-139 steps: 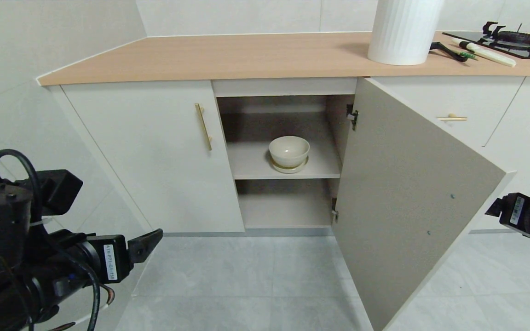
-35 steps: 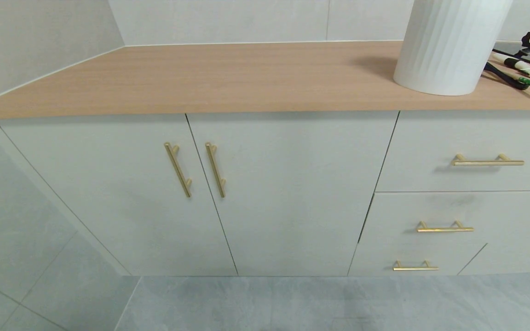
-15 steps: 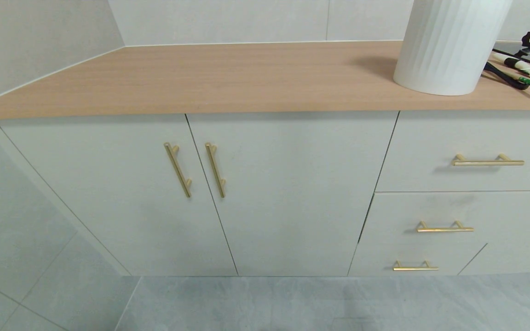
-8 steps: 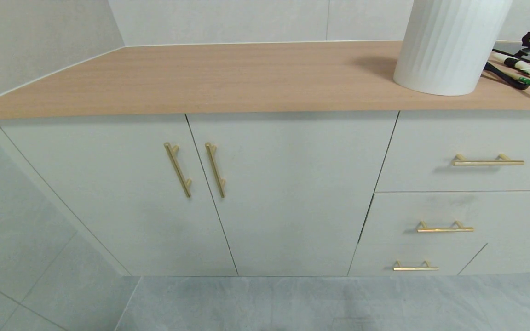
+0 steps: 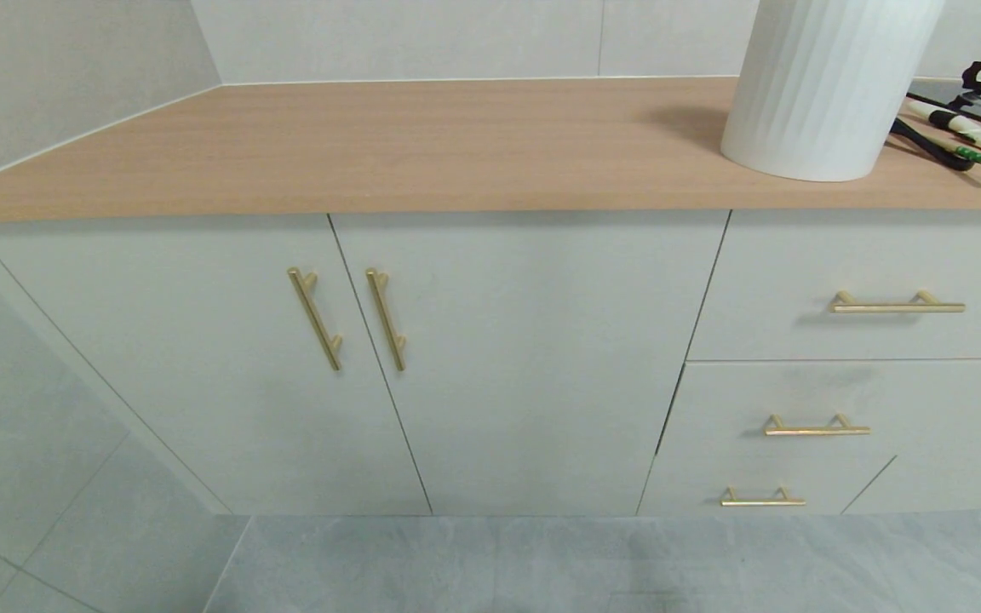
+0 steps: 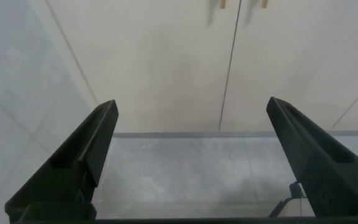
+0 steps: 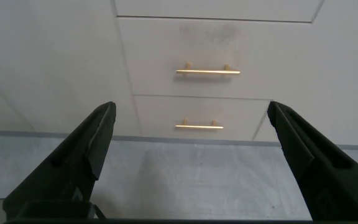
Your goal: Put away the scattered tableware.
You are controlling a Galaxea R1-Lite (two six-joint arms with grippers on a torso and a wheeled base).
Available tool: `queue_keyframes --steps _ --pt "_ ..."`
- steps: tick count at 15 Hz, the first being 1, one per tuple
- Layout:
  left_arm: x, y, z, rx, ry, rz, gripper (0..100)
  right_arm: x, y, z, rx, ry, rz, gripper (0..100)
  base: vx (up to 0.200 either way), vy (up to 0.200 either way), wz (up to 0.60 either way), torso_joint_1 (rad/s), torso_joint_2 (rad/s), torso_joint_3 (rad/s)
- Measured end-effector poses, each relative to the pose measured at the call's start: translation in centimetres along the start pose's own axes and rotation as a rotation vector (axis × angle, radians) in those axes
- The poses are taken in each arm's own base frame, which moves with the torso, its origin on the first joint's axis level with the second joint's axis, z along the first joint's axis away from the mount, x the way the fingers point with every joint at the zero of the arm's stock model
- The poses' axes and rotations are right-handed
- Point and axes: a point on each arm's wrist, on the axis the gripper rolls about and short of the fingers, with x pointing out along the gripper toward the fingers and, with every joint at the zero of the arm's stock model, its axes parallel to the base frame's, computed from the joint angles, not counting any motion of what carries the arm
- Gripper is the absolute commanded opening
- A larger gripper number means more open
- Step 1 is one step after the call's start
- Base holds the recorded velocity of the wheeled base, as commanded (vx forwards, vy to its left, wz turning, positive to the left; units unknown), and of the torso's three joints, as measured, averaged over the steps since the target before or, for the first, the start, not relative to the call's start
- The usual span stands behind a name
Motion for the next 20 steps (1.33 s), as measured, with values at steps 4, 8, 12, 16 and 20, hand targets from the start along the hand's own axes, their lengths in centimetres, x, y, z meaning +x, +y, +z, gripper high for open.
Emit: queue_keyframes --steps 4,8,12,16,20 --pt "0.0 0.0 0.0 0.0 -0.001 0.0 100 0.0 0.0 0.0 0.0 0.0 -0.001 100 0.0 -0.2 0.0 0.001 0.0 0.0" --pt "0.0 0.0 -0.01 -0.003 0.0 0.0 100 0.0 0.0 0.0 0.0 0.0 0.0 100 0.0 -0.2 0.0 0.001 0.0 0.005" --pt "0.0 0.0 0.0 -0.027 0.0 0.0 100 0.01 -0.01 0.0 0.0 0.001 -0.001 100 0.0 0.0 0.0 0.0 0.0 0.0" --pt "0.0 0.0 0.0 -0.028 0.0 0.001 100 0.01 -0.01 0.0 -0.001 0.001 -0.002 100 0.0 0.0 0.0 0.0 0.0 0.0" --pt "0.0 0.0 0.0 -0.028 0.0 0.001 100 0.0 -0.01 0.01 -0.002 0.0 -0.001 100 0.0 0.0 0.0 0.0 0.0 0.0"
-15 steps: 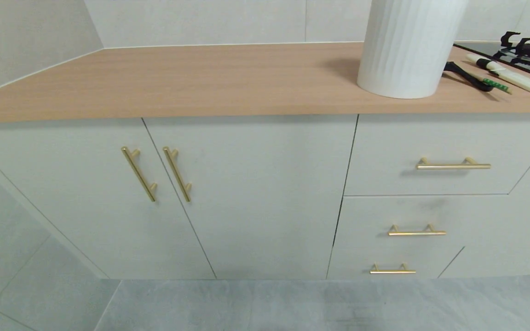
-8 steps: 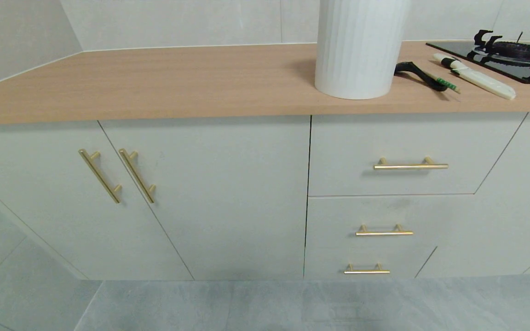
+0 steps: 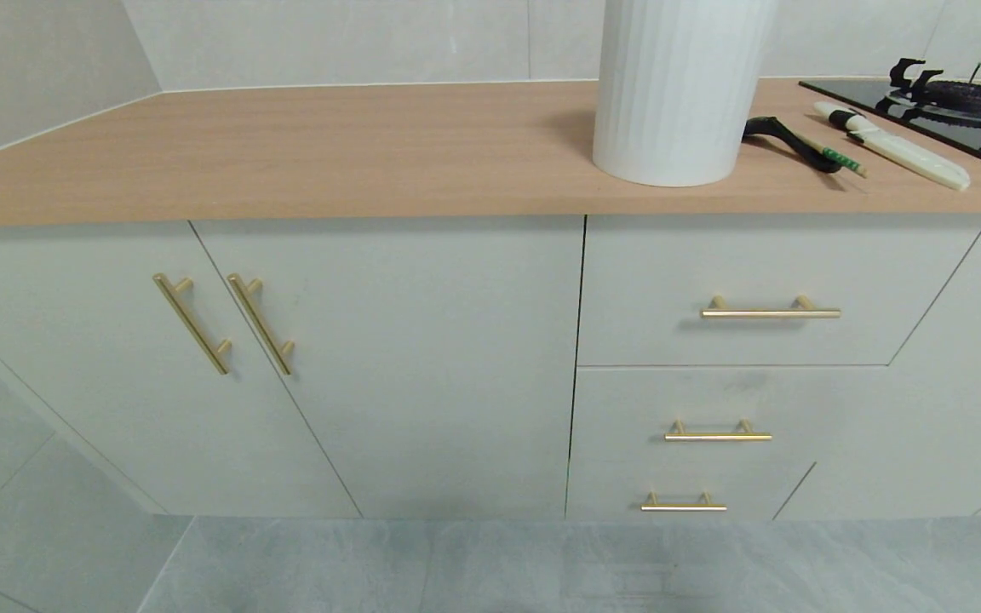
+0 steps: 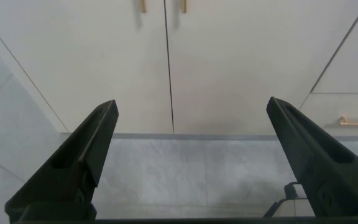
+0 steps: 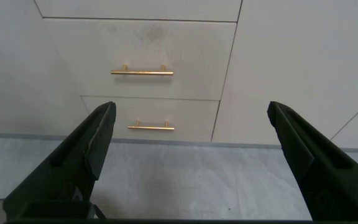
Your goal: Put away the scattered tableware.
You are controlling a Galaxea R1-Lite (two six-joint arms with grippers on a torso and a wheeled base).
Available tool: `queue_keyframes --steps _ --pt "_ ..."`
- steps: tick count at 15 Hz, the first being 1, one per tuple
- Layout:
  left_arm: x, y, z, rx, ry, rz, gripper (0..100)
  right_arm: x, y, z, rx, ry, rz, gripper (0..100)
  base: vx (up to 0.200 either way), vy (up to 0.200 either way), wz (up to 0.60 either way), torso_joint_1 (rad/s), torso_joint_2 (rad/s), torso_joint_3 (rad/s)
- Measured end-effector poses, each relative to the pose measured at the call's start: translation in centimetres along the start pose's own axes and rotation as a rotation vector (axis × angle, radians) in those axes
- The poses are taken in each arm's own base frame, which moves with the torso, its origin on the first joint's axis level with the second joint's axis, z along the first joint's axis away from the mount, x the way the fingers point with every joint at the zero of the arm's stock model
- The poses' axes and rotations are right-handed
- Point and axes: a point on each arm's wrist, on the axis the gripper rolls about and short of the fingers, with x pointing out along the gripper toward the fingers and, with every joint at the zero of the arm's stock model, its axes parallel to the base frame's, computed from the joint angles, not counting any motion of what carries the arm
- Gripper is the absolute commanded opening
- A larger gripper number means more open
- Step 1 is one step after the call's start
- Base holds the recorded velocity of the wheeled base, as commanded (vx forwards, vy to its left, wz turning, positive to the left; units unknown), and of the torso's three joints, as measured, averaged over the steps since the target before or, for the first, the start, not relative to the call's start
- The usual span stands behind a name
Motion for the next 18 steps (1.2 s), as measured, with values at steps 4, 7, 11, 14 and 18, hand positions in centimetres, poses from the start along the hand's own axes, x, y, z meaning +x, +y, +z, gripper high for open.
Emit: queue_keyframes --steps 4,7,11,14,18 --pt "0.0 0.0 0.0 0.0 0.0 0.0 100 0.0 0.0 0.0 -0.012 -0.002 0.002 100 0.0 0.0 0.0 0.0 0.0 0.0" --pt "0.0 0.0 0.0 0.0 0.0 0.0 100 -0.4 0.0 1.6 0.012 -0.038 0.029 100 0.0 0.0 0.0 0.0 0.0 0.0" --pt "0.0 0.0 0.0 0.0 0.0 0.0 100 0.0 -0.1 6.1 0.017 -0.017 0.18 100 0.0 0.0 0.0 0.0 0.0 0.0" --pt "0.0 0.0 0.0 0.0 0.0 0.0 100 3.5 0.2 7.2 -0.019 0.203 0.28 100 0.0 0.0 0.0 0.0 0.0 0.0" --pt "0.0 0.0 0.0 0.0 0.0 0.0 100 10.4 1.6 8.8 -0.042 0.469 0.376 100 0.0 0.0 0.0 0.0 0.0 0.0"
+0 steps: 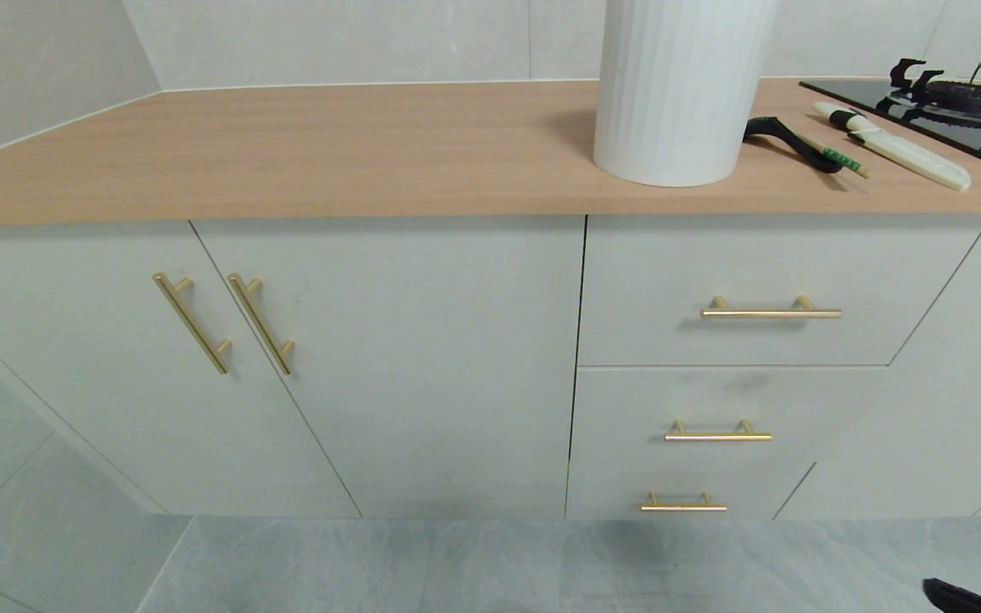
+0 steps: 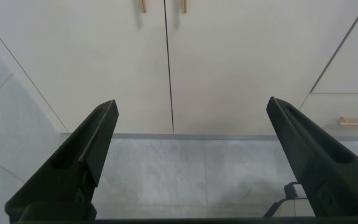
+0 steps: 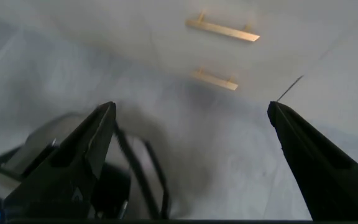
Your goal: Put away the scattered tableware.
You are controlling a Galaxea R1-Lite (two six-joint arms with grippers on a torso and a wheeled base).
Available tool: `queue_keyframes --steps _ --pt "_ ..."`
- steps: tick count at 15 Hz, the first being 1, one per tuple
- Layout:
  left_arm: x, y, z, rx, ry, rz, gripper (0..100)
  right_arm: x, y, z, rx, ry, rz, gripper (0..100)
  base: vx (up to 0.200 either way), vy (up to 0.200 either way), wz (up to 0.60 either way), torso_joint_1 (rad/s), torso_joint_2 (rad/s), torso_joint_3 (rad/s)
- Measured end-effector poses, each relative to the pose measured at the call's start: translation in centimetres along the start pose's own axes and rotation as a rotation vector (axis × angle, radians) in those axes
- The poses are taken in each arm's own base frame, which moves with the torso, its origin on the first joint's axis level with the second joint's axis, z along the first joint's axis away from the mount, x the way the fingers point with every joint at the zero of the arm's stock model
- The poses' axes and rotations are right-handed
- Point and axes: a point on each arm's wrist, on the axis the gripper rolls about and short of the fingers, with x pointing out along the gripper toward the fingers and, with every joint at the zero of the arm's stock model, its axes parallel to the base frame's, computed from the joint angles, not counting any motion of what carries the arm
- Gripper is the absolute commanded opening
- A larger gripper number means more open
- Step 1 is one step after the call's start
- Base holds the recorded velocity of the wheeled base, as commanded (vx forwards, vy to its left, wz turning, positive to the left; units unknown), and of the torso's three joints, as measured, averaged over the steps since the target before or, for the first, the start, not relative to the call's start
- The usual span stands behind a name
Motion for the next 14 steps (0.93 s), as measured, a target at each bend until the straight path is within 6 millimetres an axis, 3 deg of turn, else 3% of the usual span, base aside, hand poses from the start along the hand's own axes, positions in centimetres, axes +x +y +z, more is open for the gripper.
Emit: queue_keyframes --steps 4,7,10,14 --pt "0.0 0.0 0.0 0.0 0.0 0.0 100 7.6 -1.3 4.4 0.068 0.177 0.027 100 0.0 0.0 0.0 0.0 0.0 0.0" --pt "0.0 0.0 0.0 0.0 0.0 0.001 100 13.5 -2.5 6.0 0.09 0.162 -0.04 100 0.0 0.0 0.0 0.0 0.0 0.0" --pt "0.0 0.0 0.0 0.0 0.0 0.001 100 17.8 -3.2 4.8 0.111 0.077 -0.138 100 0.0 0.0 0.0 0.0 0.0 0.0" --pt "0.0 0.0 0.0 0.0 0.0 0.001 100 20.9 -2.8 2.0 0.096 0.097 -0.217 100 0.0 0.0 0.0 0.0 0.0 0.0"
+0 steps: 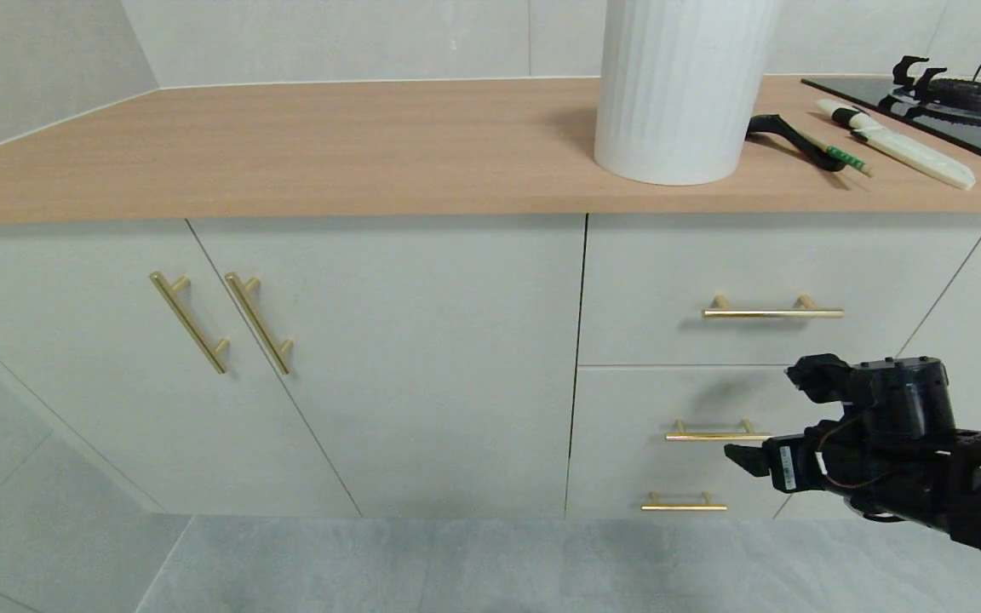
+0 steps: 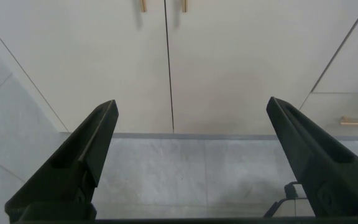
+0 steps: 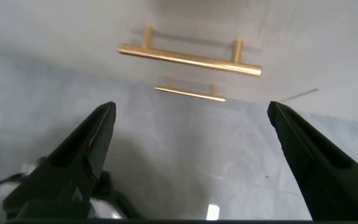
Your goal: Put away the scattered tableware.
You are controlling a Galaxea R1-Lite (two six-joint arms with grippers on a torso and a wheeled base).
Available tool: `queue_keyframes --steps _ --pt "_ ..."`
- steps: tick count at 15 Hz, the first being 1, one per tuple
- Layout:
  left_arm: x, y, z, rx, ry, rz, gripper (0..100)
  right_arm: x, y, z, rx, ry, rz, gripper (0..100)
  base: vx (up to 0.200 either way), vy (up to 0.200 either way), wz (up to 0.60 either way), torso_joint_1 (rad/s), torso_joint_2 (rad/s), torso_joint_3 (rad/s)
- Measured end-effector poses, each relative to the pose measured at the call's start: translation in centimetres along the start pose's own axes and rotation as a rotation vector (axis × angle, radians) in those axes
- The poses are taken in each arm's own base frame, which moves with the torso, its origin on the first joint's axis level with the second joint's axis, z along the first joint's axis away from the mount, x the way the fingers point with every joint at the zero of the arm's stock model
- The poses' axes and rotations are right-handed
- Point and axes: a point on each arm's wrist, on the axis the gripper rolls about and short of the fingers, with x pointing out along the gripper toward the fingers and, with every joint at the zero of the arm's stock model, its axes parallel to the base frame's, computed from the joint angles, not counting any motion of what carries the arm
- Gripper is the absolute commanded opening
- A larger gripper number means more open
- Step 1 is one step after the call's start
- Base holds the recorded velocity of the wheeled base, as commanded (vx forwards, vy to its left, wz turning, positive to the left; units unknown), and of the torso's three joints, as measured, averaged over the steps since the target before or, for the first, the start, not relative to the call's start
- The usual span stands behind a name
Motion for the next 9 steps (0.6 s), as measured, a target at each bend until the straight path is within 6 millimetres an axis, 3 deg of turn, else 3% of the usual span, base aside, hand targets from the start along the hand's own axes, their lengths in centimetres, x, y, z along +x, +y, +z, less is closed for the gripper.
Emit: queue_keyframes --steps 9 --pt "0.0 0.0 0.0 0.0 0.0 0.0 100 4.9 0.5 -1.7 0.065 -0.137 -0.083 100 0.0 0.0 0.0 0.0 0.0 0.0"
